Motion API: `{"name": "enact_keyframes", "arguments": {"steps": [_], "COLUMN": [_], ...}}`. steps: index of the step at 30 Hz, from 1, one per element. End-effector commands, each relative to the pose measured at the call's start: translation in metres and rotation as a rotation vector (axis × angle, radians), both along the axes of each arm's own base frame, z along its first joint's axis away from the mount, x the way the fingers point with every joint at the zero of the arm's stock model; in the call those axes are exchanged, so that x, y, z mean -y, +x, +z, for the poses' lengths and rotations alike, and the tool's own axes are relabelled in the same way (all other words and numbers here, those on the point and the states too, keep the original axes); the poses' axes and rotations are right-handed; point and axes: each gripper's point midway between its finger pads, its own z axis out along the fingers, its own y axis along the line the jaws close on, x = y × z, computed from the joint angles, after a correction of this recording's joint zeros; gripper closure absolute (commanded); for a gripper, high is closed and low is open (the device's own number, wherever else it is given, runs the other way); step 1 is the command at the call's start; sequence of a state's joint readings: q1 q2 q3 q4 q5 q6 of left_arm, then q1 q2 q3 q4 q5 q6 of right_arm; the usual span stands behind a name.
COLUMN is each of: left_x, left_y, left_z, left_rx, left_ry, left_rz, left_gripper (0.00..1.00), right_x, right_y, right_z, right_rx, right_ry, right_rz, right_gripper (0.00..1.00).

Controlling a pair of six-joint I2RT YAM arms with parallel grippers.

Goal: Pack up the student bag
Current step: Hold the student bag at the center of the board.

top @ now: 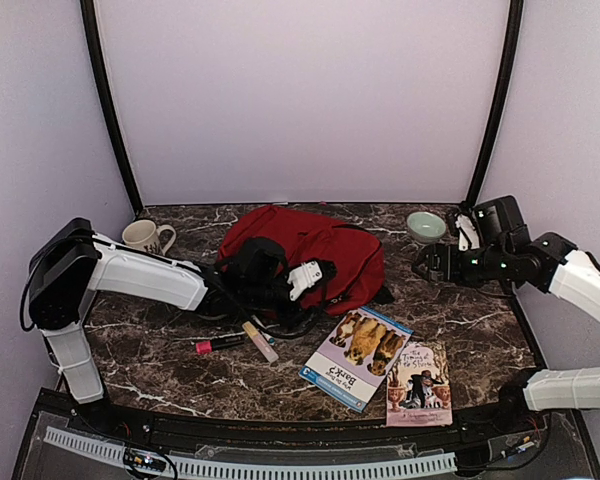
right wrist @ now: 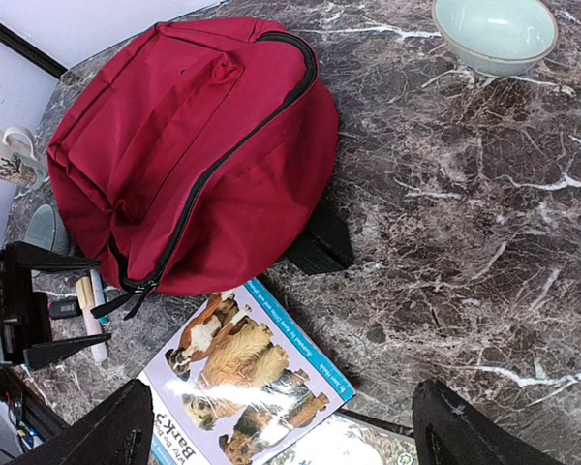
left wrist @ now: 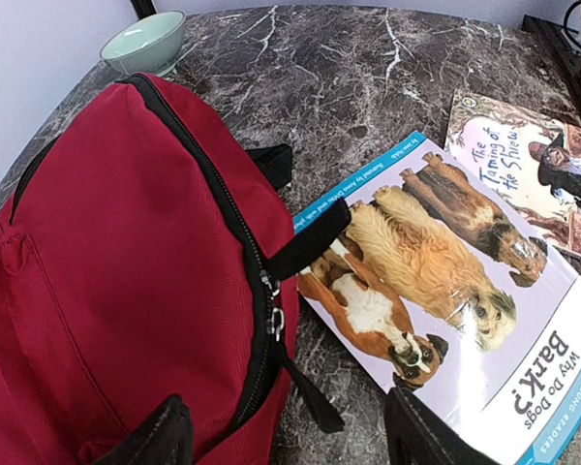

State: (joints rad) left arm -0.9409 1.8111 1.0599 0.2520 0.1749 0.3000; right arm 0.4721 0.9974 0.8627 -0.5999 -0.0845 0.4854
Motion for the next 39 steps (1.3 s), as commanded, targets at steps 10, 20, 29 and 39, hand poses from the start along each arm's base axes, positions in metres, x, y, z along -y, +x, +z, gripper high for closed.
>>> {"name": "enact_keyframes", "arguments": {"steps": [10, 20, 29, 39], "left_x": [0.017, 0.010, 0.010, 0.012], "left_y": [0.019, 0.020, 0.014, 0.012], "left_z": [0.001, 0.013, 0.012, 0.016], "left_rx": [0.036, 0.045, 0.053, 0.064], "left_ry": [-0.065, -0.102, -0.106, -0.117], "left_rz": [0.057, 0.107, 0.118, 0.116], "left_gripper": [1.00, 1.00, 1.00, 1.00], "right_x": [-0.015, -0.035, -0.059, -0.091], "right_y": [-0.004, 0.001, -0.003, -0.001], "right_z": [0.000, -0.003, -0.007, -0.021], "right_rx": [-0.051, -0.119, -0.180, -0.227], "right_ry": [0.050, 0.063, 0.111, 0.083], "right_rz": [0.063, 0.151, 0.221, 0.278], "right_gripper": [0.13, 0.21, 0.32, 0.40]}}
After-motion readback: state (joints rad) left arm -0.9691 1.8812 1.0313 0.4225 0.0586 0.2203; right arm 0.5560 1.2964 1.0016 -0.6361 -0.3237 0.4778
